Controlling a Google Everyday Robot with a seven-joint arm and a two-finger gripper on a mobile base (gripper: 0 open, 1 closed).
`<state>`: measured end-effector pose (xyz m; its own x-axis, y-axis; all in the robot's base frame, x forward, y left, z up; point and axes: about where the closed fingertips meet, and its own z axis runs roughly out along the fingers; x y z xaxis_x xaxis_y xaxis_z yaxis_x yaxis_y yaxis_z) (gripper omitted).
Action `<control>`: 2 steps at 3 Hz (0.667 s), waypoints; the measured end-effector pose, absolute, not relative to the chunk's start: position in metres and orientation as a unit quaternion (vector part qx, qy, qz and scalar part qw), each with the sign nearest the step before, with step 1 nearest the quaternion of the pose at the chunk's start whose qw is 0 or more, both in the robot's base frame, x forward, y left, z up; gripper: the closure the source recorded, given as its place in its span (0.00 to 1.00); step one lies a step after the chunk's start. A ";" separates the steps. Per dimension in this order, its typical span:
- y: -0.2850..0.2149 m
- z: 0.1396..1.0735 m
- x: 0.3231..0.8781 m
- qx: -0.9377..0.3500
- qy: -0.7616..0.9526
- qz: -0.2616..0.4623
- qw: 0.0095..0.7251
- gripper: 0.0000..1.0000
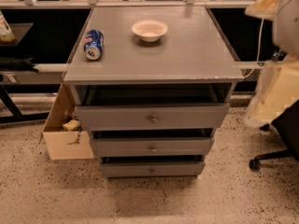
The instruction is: Open middle drawer
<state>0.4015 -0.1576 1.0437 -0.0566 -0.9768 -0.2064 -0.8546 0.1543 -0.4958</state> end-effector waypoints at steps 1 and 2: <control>-0.135 0.983 0.394 -0.667 0.699 -0.090 0.240 0.00; -0.121 0.920 0.390 -0.678 0.699 -0.049 0.223 0.00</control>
Offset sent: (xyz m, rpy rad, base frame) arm -0.0127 0.0470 -0.2136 0.0911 0.2659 0.1356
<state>0.3899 -0.1205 0.9205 0.0177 -0.9694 -0.2450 -0.9254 0.0769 -0.3710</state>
